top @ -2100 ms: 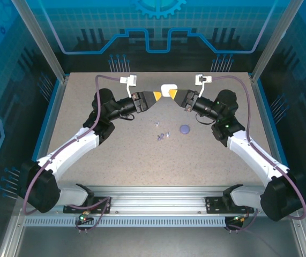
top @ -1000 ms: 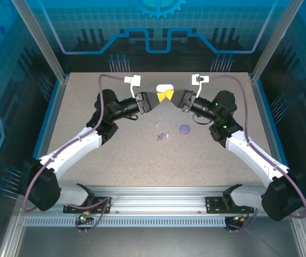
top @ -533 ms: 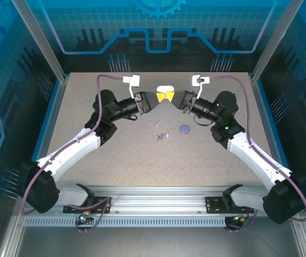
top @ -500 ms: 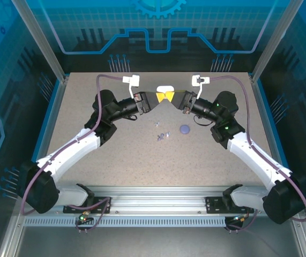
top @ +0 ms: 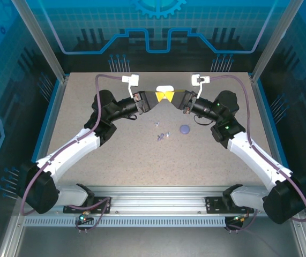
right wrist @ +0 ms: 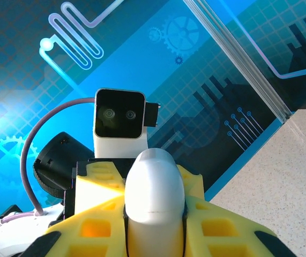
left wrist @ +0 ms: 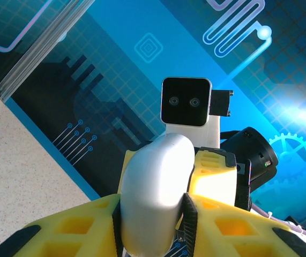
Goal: Insert the wireless bluetooth earbuds into the charging case
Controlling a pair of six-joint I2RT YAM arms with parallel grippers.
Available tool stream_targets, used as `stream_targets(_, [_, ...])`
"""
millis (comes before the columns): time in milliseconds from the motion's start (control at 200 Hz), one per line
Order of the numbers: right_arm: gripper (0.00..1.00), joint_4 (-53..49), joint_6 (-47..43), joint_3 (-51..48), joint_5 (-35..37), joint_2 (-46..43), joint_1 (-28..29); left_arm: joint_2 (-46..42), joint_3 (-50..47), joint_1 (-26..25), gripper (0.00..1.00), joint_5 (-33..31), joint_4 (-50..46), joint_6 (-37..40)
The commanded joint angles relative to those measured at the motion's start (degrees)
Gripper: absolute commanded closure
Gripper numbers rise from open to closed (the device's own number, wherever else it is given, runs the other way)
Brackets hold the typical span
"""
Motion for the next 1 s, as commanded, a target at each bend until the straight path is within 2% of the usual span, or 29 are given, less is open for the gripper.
stream_targets(0, [0.84, -2.57, -0.87, 1.90, -1.87, 0.87, 1.03, 0.23, 3.25, -0.45, 0.63, 1.73, 5.30, -0.40])
stream_targets(80, [0.84, -3.11, -1.23, 2.30, -2.17, 1.29, 1.31, 0.67, 3.70, -0.53, 0.63, 2.28, 5.19, -0.62])
stream_targets(315, [0.81, -6.83, -3.59, 3.53, -1.85, 1.40, 1.84, 0.57, 4.05, -0.70, 0.82, 2.38, 3.04, 0.47])
stream_targets(415, [0.73, -10.86, -6.17, 3.91, -0.18, 0.12, 1.81, -0.36, 4.41, -0.71, 0.83, 1.72, -1.45, 2.99])
stream_targets(580, [0.48, -20.04, -11.63, 5.43, 3.28, -2.78, 1.75, -1.78, 4.67, -0.65, 0.83, 1.71, -8.64, 7.86])
stream_targets(710, [0.38, -25.22, -14.97, 6.39, 4.94, -4.53, 1.49, -2.92, 4.34, -0.67, 0.83, 1.95, -13.13, 11.75])
stream_targets(830, [0.34, -29.40, -17.66, 7.13, 7.05, -5.98, 1.30, -3.96, 4.33, -0.70, 0.83, 2.22, -17.86, 16.61])
stream_targets(996, [0.33, -35.24, -21.83, 8.74, 6.65, -7.15, 0.87, -5.67, 3.61, -0.54, 0.80, 1.98, -22.03, 24.03])
